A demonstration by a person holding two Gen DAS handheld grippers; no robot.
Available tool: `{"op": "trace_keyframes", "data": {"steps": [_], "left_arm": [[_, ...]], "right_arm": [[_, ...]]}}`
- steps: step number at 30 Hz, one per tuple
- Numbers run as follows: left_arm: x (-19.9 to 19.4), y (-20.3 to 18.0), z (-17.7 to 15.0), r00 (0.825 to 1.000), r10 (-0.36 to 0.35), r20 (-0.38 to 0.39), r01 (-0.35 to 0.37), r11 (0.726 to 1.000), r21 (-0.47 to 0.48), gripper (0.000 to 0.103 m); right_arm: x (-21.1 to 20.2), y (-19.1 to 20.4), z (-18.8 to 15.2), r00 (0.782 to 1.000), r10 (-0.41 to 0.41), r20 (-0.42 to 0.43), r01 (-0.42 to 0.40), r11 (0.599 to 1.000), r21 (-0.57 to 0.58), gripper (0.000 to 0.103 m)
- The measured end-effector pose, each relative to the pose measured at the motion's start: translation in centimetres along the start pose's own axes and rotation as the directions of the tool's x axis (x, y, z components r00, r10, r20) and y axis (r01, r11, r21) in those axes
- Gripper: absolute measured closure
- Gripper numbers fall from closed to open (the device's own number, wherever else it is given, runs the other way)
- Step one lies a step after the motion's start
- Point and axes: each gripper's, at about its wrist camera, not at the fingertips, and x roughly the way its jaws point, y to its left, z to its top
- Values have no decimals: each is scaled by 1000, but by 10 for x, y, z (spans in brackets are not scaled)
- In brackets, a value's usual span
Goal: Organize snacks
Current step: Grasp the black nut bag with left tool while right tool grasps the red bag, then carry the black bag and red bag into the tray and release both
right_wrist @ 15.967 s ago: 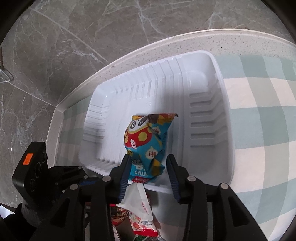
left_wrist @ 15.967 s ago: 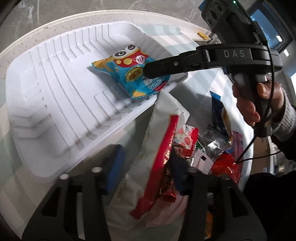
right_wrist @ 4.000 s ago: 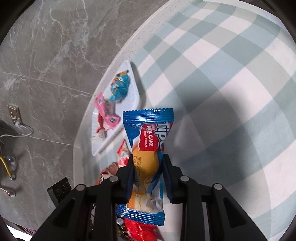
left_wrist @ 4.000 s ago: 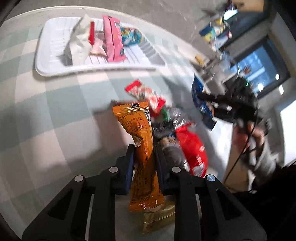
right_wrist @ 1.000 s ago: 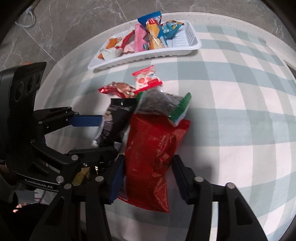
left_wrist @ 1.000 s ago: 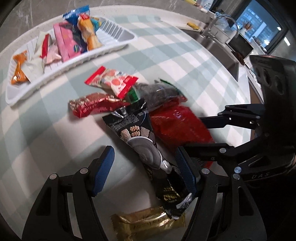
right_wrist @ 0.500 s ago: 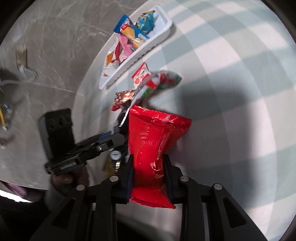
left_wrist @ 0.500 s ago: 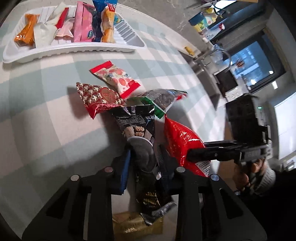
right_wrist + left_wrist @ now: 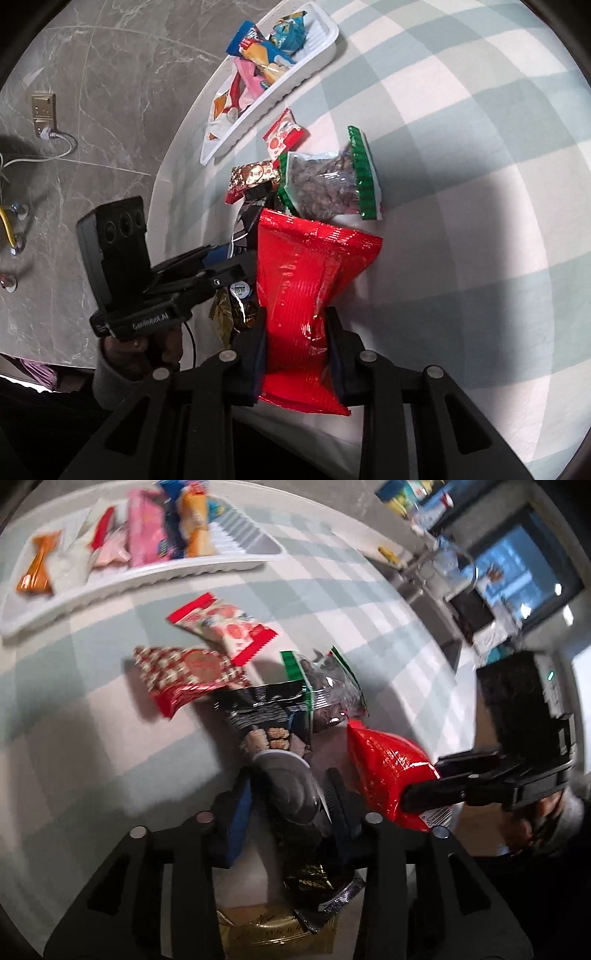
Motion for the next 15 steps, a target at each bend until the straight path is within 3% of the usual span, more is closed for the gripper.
{"op": "trace_keyframes", "data": {"steps": [4,8,11,12,13,15], "left_arm": [[10,-23,1,993,116,-13,-113,985,130,64],[14,-32,-1,986,168,-9,-163,968,191,64],[15,-32,-3,987,163,1,-160,966,201,67],[14,-31,-3,987,159,5,-157,967,200,79],[14,-28,-4,990,140,1,-138,973,183,85],[11,-20,-6,997,78,-2,-77,988,134,86]], "right_arm": [[-2,-1,-1,1000,-14,8,14,1000,-3,73],[-6,-6,-3,1000,-16,18,16,1000,7,72],[-8,-7,-6,1000,-12,22,11,1000,15,72],[-8,-8,-6,1000,-11,25,11,1000,19,72],[-8,-7,-6,1000,-5,25,5,1000,22,72],[-8,-8,-7,1000,-3,26,2,1000,28,72]]}}
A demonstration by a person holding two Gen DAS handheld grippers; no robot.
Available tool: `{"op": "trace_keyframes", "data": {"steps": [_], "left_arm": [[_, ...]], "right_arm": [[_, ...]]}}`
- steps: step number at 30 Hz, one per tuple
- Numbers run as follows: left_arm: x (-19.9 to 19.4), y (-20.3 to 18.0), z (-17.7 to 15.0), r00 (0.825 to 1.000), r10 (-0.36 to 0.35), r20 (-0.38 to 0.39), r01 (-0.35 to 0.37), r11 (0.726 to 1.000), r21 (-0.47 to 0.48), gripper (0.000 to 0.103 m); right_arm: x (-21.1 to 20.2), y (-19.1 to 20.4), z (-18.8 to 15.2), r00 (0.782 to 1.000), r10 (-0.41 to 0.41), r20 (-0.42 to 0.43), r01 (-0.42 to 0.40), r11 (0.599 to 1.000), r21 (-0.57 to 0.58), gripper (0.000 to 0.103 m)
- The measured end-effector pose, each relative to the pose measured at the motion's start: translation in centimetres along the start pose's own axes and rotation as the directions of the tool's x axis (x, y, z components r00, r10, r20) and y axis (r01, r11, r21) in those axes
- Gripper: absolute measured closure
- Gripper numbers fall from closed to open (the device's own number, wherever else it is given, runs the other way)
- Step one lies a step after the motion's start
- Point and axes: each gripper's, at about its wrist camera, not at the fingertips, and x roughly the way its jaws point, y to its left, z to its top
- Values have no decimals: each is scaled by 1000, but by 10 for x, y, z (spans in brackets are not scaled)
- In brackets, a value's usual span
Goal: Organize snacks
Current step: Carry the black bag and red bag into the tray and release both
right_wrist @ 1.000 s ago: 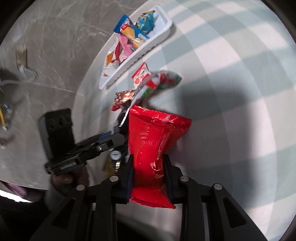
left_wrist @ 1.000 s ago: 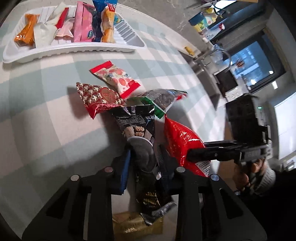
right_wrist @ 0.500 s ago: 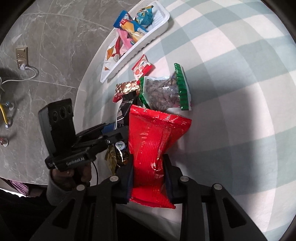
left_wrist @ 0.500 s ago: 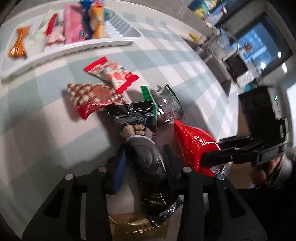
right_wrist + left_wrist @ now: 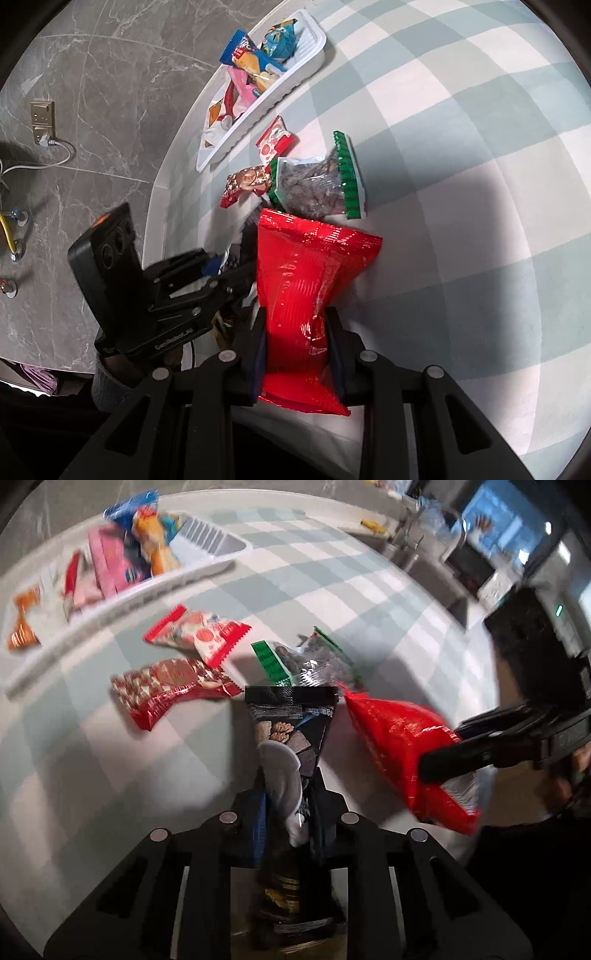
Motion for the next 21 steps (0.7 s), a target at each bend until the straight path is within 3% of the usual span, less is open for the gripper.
{"op": "trace_keyframes", "data": {"steps": [7,13,17,21], "left_arm": [[-11,12,-8,994,-104,30,106,991,-79,86],[-33,25,-3,978,-188,89,200,969,-146,86],[-51,42,13,970,-195,145,219,960,-176,86],[-66,66,38,970,-147,192,183,965,-186,86]], "right_arm": [[-4,-1,1,998,62,-8,-62,997,38,72],[-9,4,16,988,155,8,-155,985,71,72],[-10,13,40,981,193,29,-194,979,57,72],[-9,27,79,979,194,62,-195,981,8,72]]}}
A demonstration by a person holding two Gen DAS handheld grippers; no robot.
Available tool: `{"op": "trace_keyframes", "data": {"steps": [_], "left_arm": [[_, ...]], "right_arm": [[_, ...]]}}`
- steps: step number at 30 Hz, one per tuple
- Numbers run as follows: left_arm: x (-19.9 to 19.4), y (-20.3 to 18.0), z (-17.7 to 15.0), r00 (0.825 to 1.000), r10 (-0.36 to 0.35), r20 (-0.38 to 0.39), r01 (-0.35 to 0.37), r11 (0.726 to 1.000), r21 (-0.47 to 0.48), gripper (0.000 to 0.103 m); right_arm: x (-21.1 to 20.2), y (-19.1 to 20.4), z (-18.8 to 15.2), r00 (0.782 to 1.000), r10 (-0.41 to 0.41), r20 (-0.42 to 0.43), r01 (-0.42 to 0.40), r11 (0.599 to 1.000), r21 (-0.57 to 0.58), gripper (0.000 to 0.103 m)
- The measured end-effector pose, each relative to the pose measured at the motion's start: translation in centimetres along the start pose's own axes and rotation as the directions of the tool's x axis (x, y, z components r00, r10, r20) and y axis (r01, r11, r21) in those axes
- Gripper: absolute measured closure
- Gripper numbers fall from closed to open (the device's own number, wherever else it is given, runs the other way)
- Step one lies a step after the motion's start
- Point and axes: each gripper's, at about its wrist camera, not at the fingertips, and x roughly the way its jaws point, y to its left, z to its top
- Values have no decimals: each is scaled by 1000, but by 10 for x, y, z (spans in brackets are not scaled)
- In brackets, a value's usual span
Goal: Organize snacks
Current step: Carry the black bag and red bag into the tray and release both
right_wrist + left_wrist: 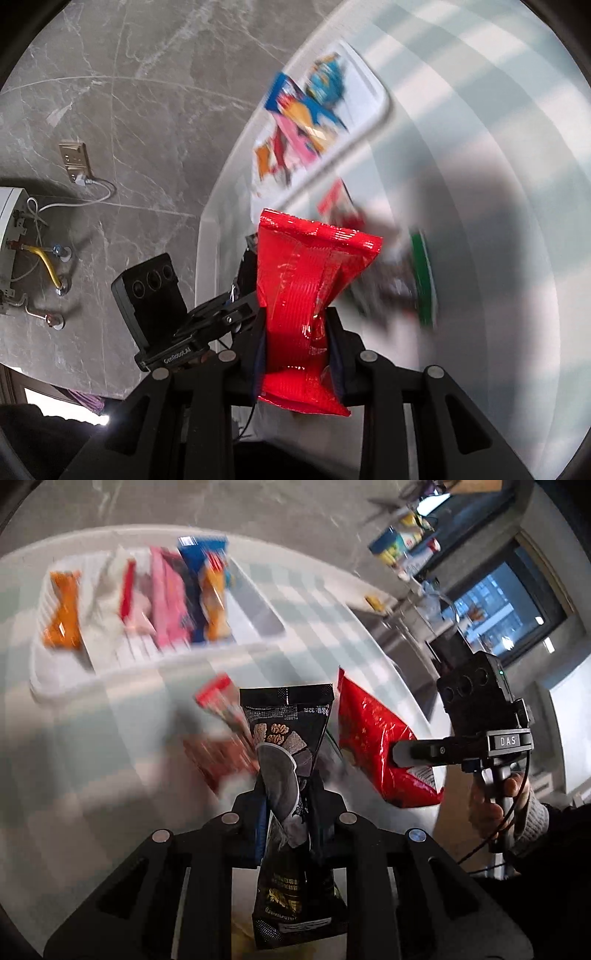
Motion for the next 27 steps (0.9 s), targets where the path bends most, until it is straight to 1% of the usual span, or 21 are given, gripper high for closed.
{"op": "trace_keyframes", "data": {"steps": [4,8,11,14,17,21,23,24,26,27], "left_arm": [[-9,19,39,996,74,50,-75,997,5,86],[-14,45,78,983,163,86,-163,987,-5,86],[-16,61,105,965,240,105,-241,970,0,86],[-17,75,128,940,319,121,-324,946,17,86],[-14,85,142,921,370,125,-377,926,34,86],[-9,97,151,895,428,127,-437,898,56,86],[-6,100,152,890,438,124,-447,893,58,85],[-2,103,155,885,449,125,-458,887,59,85],[1,103,153,868,479,128,-490,868,77,85],[4,103,150,864,487,127,-499,863,81,85]], "right_arm": [[13,18,48,999,-22,31,24,997,-73,72],[32,35,91,997,-55,45,60,990,-131,72],[50,48,119,996,-75,48,83,982,-171,72],[70,61,144,994,-93,49,101,974,-203,72],[93,70,163,989,-141,46,148,957,-249,72],[117,72,176,977,-207,46,211,933,-290,72],[125,71,181,967,-247,56,252,917,-311,72],[128,70,183,963,-263,61,269,910,-317,72],[132,68,186,955,-288,65,294,898,-327,71],[134,67,187,951,-300,71,306,892,-334,70]]}}
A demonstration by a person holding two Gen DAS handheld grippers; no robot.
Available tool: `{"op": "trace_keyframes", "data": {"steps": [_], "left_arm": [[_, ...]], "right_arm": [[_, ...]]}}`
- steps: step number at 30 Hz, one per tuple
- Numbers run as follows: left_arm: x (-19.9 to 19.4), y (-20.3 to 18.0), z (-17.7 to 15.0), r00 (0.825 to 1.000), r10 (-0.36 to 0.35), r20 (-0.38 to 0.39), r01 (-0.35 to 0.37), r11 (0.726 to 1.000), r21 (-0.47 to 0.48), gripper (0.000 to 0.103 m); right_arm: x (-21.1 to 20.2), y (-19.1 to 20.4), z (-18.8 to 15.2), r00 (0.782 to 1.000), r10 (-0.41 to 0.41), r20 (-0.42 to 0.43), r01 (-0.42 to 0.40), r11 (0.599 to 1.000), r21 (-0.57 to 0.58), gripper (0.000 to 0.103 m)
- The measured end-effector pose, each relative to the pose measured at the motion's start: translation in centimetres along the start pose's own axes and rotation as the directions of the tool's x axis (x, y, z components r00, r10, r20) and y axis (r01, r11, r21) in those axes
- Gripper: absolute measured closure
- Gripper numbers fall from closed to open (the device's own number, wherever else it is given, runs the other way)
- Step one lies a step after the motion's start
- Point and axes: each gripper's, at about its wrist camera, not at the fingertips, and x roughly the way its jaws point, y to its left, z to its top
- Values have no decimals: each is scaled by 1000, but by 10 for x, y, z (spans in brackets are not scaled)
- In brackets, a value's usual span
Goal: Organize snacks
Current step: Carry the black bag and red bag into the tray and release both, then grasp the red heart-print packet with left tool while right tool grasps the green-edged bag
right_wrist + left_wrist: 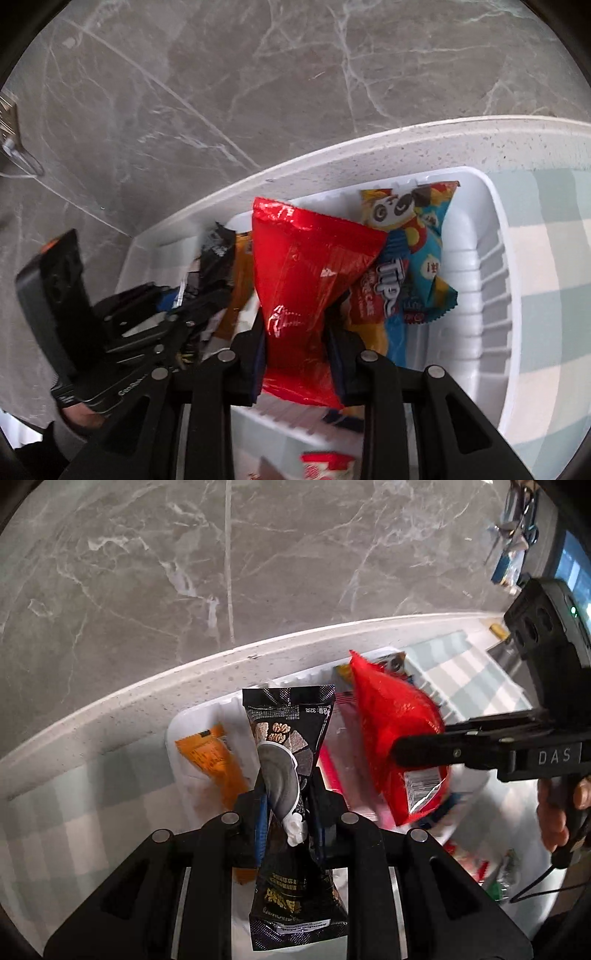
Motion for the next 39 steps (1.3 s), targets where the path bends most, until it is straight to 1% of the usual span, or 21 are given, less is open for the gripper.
{"op": "trace_keyframes", "data": {"steps": [5,7,8,9,10,11,15,18,24,30,35,39], "left_arm": [[10,2,-3,999,46,-1,-46,999,10,83],[10,5,-4,999,53,2,-53,999,3,78],[8,7,-5,998,56,10,-56,998,-2,72],[5,7,-4,998,63,21,-63,998,-4,58],[2,8,-4,997,70,32,-70,998,-6,49],[-2,8,-3,996,72,47,-72,997,-4,43],[-19,3,2,992,103,78,-104,994,21,43],[-34,-7,3,988,117,104,-122,991,46,43],[-65,-33,-3,983,117,144,-132,987,94,43],[-91,-74,-27,988,56,144,-79,983,164,42],[-98,-111,-58,995,-19,99,-2,977,213,42],[-97,-134,-89,995,-87,42,75,970,233,42]], "right_arm": [[0,5,4,999,-52,16,53,998,-46,67],[-5,8,4,998,-59,27,61,996,-66,63],[-10,10,3,997,-62,35,65,995,-79,59],[-15,13,2,996,-71,50,75,993,-95,56],[-21,16,2,995,-78,65,85,990,-115,55],[-25,19,1,994,-83,75,92,987,-129,55],[-49,31,-4,989,-91,119,112,977,-181,53],[-68,39,-15,984,-103,144,134,963,-232,50],[-102,47,-56,983,-113,143,151,943,-295,47],[-117,38,-109,983,-150,103,174,939,-298,46],[-115,18,-150,985,-164,44,170,959,-229,46],[-111,6,-178,984,-178,17,178,968,-174,46]]}}
